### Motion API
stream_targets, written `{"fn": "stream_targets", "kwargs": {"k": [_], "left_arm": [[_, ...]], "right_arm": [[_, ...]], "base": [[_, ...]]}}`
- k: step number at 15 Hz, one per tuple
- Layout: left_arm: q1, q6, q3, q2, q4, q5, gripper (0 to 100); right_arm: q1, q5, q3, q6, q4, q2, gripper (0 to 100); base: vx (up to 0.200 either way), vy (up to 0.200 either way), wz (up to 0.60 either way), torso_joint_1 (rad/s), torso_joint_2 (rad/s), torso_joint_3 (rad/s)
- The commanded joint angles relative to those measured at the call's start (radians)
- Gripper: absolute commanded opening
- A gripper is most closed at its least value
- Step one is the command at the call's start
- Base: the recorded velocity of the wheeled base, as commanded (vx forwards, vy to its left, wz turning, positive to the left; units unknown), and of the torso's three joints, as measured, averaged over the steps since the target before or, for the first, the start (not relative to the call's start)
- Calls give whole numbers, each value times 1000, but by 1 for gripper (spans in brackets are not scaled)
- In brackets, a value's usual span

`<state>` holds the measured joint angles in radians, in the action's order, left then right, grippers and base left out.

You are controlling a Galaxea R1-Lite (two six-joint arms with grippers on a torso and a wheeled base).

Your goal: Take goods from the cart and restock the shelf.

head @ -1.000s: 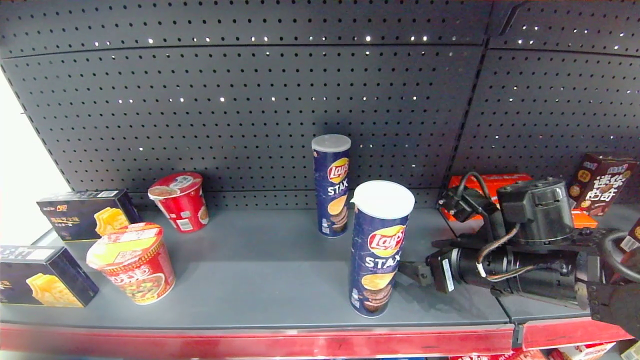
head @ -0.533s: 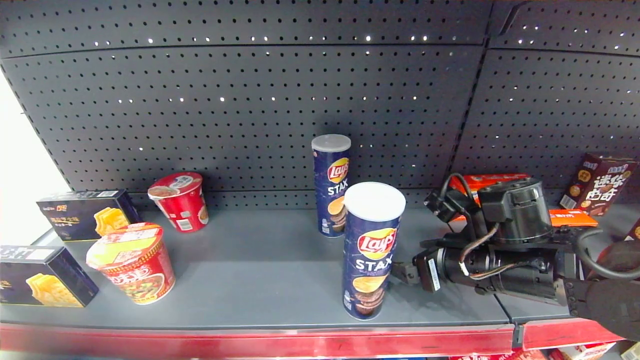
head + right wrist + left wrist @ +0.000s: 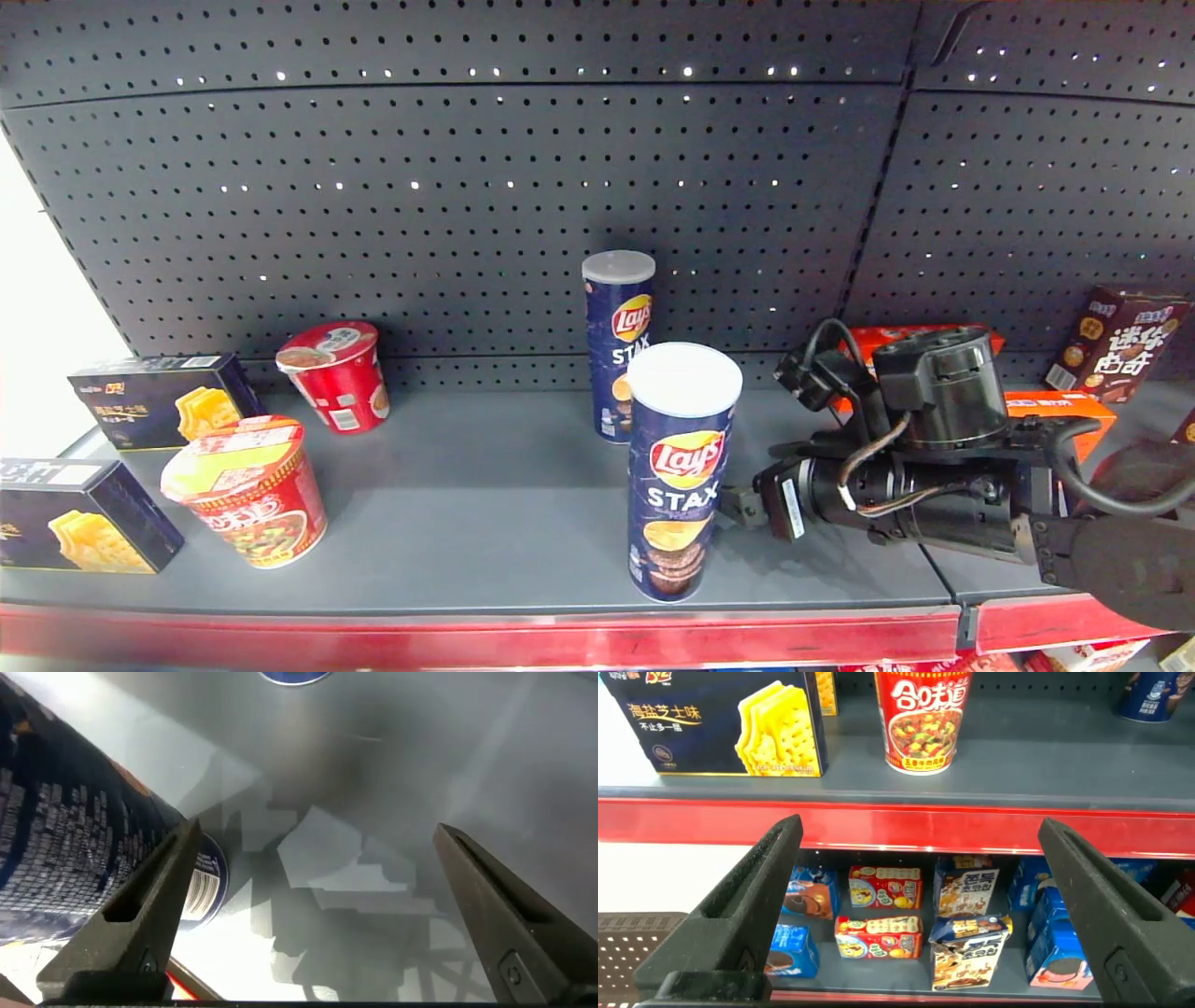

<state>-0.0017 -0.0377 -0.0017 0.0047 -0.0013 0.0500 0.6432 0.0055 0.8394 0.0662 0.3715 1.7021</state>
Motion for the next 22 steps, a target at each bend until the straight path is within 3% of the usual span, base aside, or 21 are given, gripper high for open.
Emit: {"fn": "stream_targets", "kwargs": {"k": [1,22], "left_arm": [[0,-1,0,1,0,1,100],[0,-2,0,1,0,1,100]], "right_arm": [[0,-1,-19,0,0,-10,100],[41,-1,-118,0,0,-95,100]], "base": [[0,0,0,0,0,0],[0,0,0,0,0,0]]}}
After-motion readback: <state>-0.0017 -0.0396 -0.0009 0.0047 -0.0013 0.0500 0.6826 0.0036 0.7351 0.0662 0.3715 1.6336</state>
